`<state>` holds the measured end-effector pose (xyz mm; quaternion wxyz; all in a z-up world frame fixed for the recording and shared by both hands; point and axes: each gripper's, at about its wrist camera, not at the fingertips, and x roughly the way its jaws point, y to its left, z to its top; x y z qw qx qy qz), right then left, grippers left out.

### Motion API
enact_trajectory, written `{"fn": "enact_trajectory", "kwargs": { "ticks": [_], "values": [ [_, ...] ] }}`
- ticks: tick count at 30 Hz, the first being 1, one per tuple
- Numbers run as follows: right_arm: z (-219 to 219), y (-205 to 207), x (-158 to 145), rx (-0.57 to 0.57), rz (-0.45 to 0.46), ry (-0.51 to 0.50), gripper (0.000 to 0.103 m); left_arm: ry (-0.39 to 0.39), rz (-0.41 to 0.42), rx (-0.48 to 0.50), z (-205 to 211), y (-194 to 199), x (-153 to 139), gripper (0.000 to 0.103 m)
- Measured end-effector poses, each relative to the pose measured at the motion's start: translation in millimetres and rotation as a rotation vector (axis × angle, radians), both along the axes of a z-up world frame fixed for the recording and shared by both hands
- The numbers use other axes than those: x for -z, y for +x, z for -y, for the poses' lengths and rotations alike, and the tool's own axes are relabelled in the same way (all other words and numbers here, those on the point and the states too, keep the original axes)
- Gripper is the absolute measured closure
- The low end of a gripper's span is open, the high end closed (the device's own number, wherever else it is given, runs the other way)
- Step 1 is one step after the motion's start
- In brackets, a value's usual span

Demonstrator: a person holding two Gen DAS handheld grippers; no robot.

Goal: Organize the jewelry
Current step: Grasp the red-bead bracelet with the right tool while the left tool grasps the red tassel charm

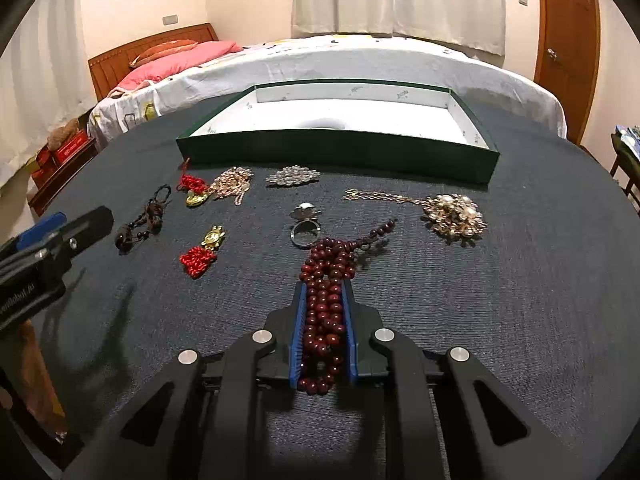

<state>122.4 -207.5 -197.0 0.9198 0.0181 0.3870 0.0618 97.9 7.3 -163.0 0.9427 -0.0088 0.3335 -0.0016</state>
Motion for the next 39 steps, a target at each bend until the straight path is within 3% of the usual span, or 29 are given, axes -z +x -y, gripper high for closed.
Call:
{"fn": "enact_trajectory", "kwargs": {
  "ticks": [6, 11, 21, 27, 31, 34, 39],
  "values": [
    [18, -3, -11, 0.030, 0.030, 0.023, 0.086, 0.001, -0.013, 0.049, 20, 2, 4, 0.015],
    [34, -5, -16, 0.053, 0.044, 0.052, 0.086, 0.012, -0.062, 0.093, 41, 8, 16, 0.023],
    [57, -5, -10, 0.081, 0.033, 0.123, 0.086, 0.003, -0.161, 0.140, 70, 33, 35, 0.048],
    [60, -4, -8, 0.080, 0.031, 0.150, 0.086, 0.019, -0.155, 0.132, 73, 31, 36, 0.055],
    [60, -3, -7, 0.084, 0.029, 0.156, 0.086, 0.020, -0.140, 0.157, 75, 27, 36, 0.076],
    [62, -3, -6, 0.085, 0.030, 0.155, 0.086, 0.024, -0.133, 0.177, 77, 25, 36, 0.085],
    [62, -2, -7, 0.084, 0.030, 0.155, 0.086, 0.015, -0.124, 0.186, 77, 23, 36, 0.090]
  ]
}}
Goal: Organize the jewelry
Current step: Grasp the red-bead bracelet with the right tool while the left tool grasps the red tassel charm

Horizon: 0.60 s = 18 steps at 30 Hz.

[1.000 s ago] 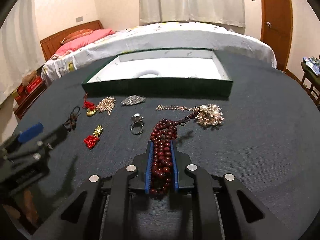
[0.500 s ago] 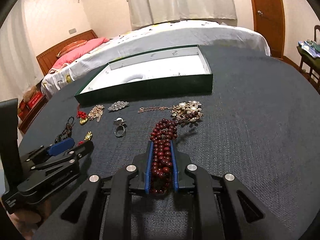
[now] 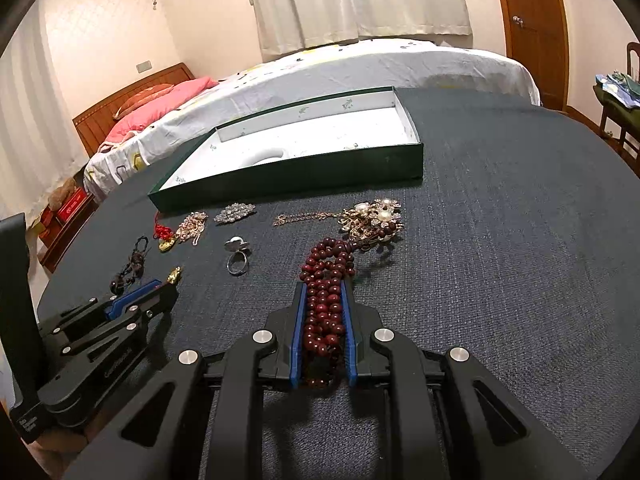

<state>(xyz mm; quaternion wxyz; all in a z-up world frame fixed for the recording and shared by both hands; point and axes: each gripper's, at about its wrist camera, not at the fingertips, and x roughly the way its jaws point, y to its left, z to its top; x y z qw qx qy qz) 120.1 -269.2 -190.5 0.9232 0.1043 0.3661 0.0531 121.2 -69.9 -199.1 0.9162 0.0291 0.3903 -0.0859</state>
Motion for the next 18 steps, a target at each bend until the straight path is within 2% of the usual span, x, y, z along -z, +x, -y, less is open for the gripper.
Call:
{"fn": "enact_trajectory", "kwargs": {
  "ticks": [8, 18],
  "values": [
    [-1, -1, -2, -0.004, 0.010, -0.007, 0.086, -0.013, 0.039, 0.015, -1, -5, -8, 0.090],
    [-8, -5, -16, -0.017, 0.049, -0.027, 0.086, -0.025, 0.102, 0.015, -1, -12, -36, 0.090]
  ]
}}
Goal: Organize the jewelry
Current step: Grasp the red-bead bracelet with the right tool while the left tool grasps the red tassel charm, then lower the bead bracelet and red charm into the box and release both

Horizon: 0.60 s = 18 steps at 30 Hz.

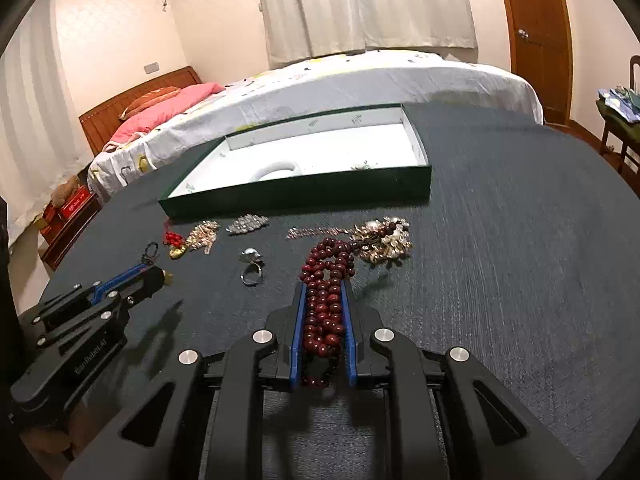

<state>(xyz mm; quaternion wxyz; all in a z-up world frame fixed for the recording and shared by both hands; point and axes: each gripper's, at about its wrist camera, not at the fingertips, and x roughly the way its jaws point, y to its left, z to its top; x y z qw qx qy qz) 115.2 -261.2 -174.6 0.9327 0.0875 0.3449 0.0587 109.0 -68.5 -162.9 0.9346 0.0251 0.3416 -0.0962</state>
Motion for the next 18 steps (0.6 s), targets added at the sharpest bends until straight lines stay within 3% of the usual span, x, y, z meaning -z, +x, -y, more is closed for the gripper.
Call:
{"fn": "enact_trajectory", "kwargs": {
  "ticks": [11, 18],
  "values": [
    [-9, 2, -29, -0.025, 0.066, -0.007, 0.086, -0.036, 0.075, -0.017, -8, -1, -33, 0.090],
    [-15, 24, -50, -0.036, 0.113, -0.003, 0.086, -0.063, 0.106, -0.029, -13, 18, -51, 0.090]
  ]
}}
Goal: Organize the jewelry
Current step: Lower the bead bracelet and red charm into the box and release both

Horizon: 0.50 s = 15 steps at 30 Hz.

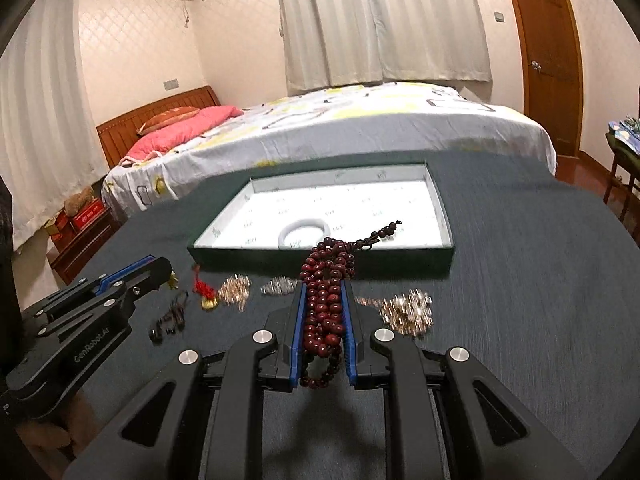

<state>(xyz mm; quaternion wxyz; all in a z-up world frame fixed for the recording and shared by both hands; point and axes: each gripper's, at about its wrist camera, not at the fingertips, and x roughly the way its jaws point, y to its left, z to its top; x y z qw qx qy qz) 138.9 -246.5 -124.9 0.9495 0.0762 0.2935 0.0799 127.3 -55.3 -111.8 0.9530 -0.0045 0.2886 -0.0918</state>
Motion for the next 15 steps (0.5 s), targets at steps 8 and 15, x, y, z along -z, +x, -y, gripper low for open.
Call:
{"fn": "enact_trajectory", "kwargs": {
  "ticks": [8, 15],
  "values": [
    [-6, 42, -13, 0.000, 0.046, -0.017, 0.086, 0.008, 0.050, -0.009, -3, 43, -18, 0.091],
    [-13, 86, -14, 0.002, 0.052, -0.018, 0.086, -0.006, 0.061, -0.030, -8, 96, -23, 0.091]
  ]
}}
